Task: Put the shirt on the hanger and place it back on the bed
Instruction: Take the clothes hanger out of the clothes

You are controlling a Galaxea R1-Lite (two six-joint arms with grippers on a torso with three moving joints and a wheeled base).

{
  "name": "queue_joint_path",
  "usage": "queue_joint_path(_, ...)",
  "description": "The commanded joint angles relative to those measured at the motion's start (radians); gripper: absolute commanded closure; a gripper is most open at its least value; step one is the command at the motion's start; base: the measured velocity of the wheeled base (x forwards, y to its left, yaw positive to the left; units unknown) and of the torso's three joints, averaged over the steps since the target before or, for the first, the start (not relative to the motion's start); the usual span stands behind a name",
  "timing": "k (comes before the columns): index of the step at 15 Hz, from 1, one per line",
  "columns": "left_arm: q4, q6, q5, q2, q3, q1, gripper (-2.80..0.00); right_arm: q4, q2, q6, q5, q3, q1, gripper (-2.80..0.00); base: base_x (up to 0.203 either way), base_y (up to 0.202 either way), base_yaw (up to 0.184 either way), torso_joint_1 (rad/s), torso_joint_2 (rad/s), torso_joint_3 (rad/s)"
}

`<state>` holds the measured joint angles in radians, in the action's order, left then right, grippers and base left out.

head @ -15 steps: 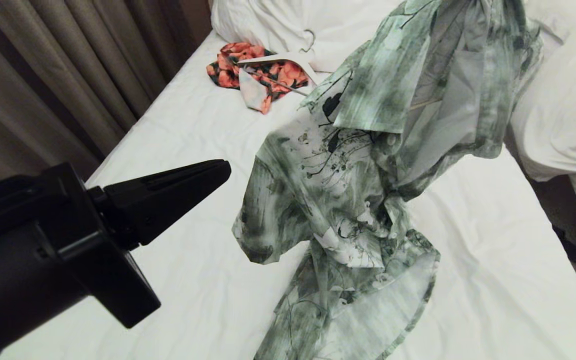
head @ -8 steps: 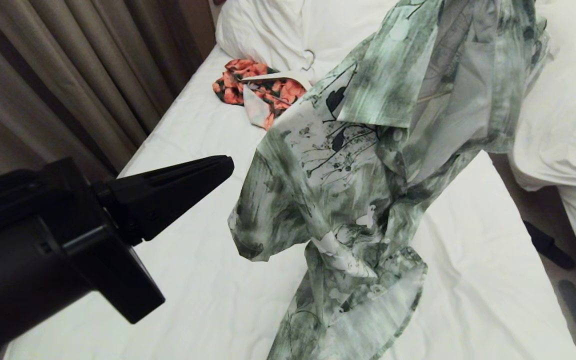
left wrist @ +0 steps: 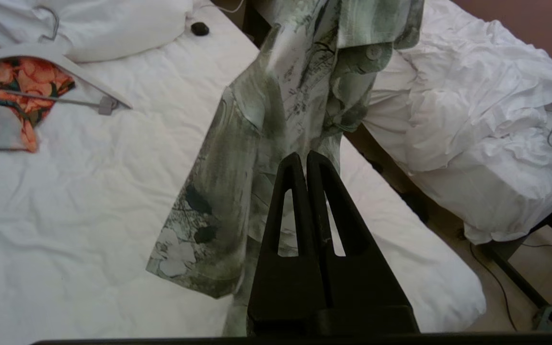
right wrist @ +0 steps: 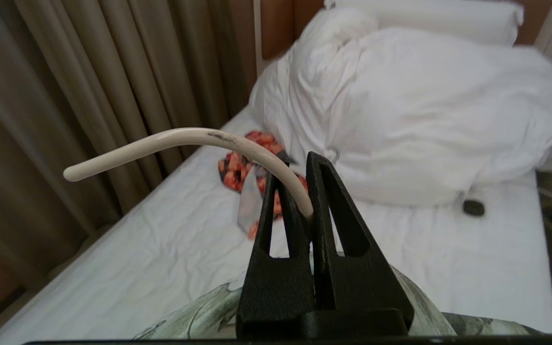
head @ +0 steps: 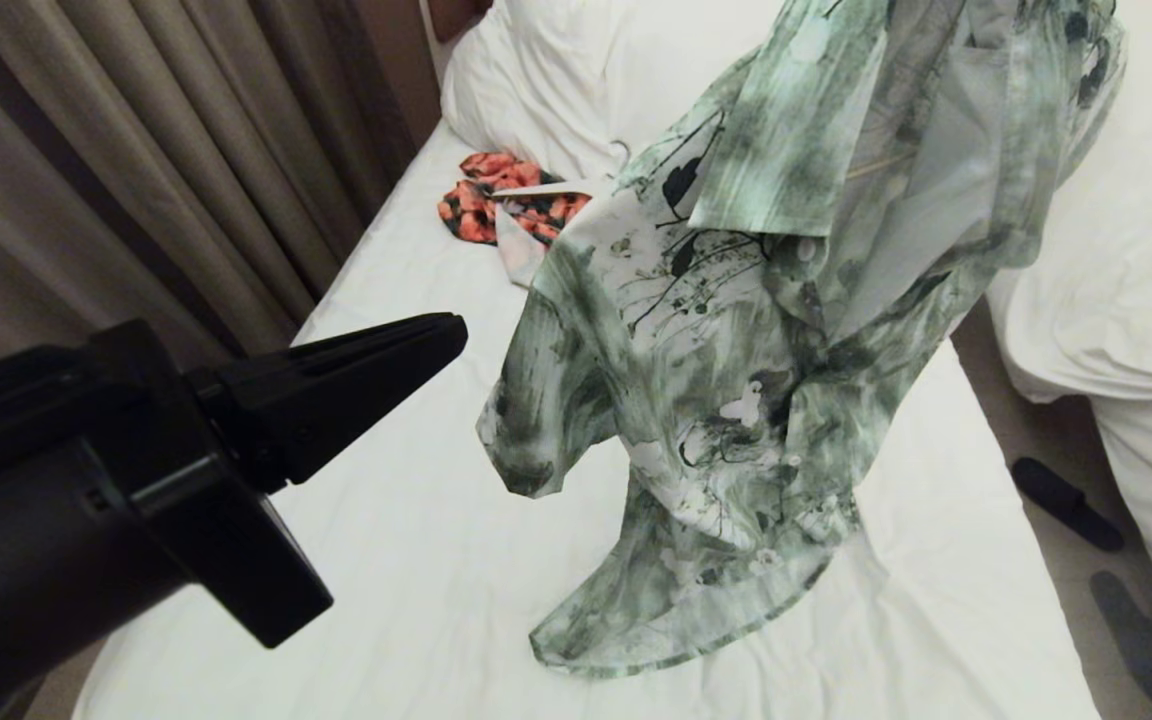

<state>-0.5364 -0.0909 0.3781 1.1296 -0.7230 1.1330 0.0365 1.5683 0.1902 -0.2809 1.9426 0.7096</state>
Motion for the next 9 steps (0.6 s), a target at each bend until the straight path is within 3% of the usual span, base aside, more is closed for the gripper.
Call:
queue_joint_path(1, -0.005, 0.0, 0.002, 0.003, 0.0, 0.001, 0.0, 0.01, -0.002, 0.012, -0.001, 0.001, 0.001, 0.0, 0.0, 0.0, 0.0, 0.234, -0.6, -0.379)
queue_joint_path(5, -0.01, -0.001, 0.002, 0.003, 0.001, 0.001, 0.0, 0.027, -0.012, 0.046, 0.0, 0.001, 0.006, 0.0, 0.0, 0.0, 0.0, 0.239, -0.6, -0.362)
queue_joint_path(9, -0.01, -0.004, 0.002, -0.002, -0.001, 0.001, 0.0, 0.028, -0.011, 0.049, -0.001, 0.001, 0.007, 0.0, 0.0, 0.0, 0.0, 0.16, -0.39, -0.229)
